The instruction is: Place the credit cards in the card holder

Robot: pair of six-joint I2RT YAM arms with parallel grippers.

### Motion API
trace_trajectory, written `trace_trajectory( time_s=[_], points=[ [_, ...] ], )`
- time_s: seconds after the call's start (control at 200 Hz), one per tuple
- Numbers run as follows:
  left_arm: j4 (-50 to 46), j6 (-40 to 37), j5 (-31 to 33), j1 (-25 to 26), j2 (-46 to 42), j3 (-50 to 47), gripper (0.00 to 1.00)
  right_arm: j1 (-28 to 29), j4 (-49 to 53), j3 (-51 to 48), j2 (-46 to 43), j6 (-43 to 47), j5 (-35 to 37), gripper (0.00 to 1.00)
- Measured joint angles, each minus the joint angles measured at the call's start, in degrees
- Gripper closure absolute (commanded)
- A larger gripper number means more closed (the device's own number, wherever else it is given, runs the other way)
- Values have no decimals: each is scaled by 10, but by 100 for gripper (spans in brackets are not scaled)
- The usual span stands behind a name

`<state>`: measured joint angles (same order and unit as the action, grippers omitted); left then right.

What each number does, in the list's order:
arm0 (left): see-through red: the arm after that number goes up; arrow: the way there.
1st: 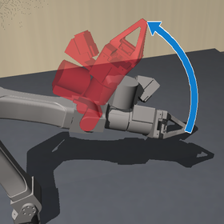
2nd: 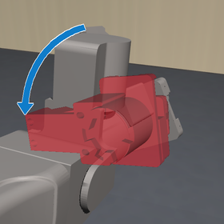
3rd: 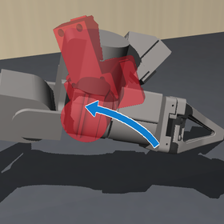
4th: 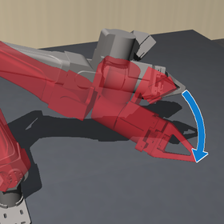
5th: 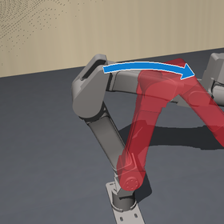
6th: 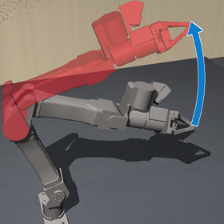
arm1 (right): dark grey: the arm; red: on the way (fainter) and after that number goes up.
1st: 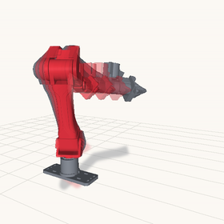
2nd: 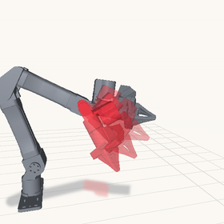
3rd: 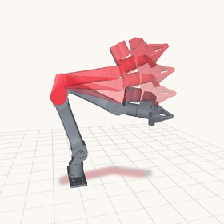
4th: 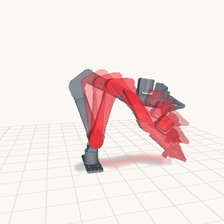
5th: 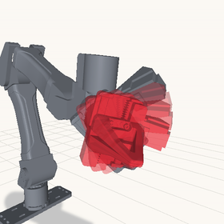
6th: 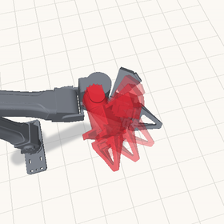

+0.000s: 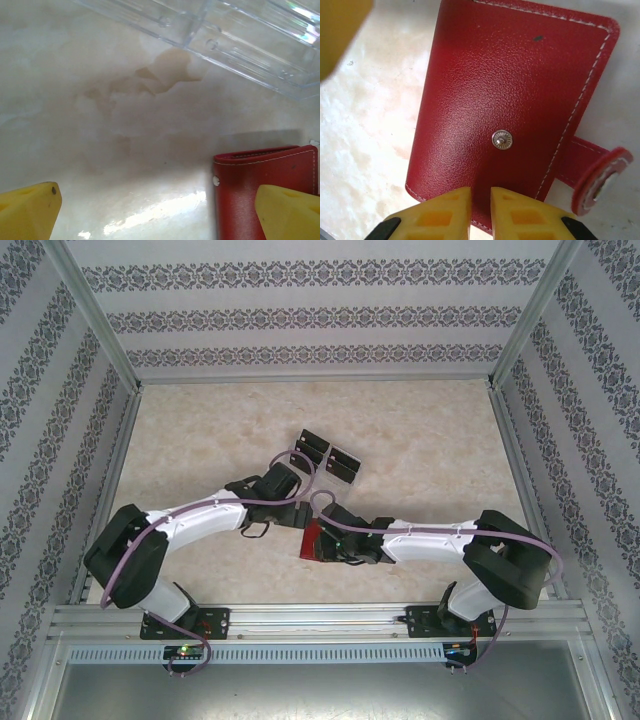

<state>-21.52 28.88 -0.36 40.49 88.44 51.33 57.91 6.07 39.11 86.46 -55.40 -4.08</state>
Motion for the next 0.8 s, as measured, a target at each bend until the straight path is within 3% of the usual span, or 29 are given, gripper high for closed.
trace_trajectory(
  time_s=[0.635, 0.799],
  points=[
    [66, 1, -23, 11, 53, -17, 0, 0, -3, -2, -2, 0, 0, 79],
    [78, 12, -17, 12, 53, -29, 0, -10, 20, -3, -45, 2, 0, 77]
  ],
)
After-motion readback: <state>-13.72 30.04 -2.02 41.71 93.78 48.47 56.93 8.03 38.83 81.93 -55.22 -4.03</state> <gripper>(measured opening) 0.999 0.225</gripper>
